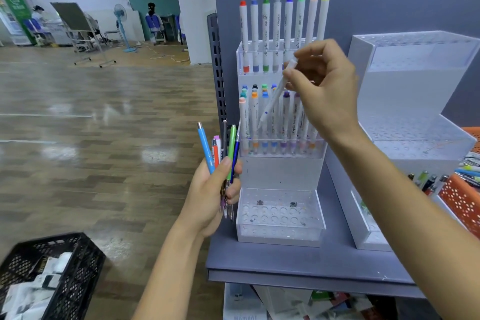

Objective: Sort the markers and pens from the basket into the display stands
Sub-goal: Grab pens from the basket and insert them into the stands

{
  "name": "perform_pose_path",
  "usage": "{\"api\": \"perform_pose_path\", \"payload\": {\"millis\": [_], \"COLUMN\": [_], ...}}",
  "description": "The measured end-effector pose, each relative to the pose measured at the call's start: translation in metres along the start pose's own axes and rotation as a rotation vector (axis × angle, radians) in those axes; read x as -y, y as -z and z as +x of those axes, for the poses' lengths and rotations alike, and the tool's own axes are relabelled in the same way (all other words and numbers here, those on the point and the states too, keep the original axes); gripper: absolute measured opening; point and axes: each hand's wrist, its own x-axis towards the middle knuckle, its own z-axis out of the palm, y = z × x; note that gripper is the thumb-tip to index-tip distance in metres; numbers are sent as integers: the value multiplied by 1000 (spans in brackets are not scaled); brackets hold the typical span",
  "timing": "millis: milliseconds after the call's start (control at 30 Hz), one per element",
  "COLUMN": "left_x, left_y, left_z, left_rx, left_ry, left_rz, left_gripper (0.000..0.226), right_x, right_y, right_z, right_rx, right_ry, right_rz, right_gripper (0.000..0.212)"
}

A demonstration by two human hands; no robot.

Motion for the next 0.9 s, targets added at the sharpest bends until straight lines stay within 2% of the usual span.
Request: {"api": "perform_pose_path", "payload": {"millis": [233,467,567,700,900], "left_x": [-2,-2,-2,-1,3], "left_y": [-5,-7,-6,-5,-8], "left_z": [-1,-2,-2,-1,0], "left_rx": [-42,-84,-94,-80,-55], "left_ry": [35,43,43,38,34], "left_rz": [-25,32,43,55,80], "left_gripper": [17,11,10,14,11], "right_x": [-3,-8,-14,-13,-3], "right_y": [-20,-31,-35,-34,-29], "right_z": [-6,-11,-16,-17,-14], "right_rx": [135,259,254,246,323], "right_ry": [113,235,287,257,123], "right_rz": [-172,-404,-475,-474,-474], "right_gripper": [17,21,15,13,14]}}
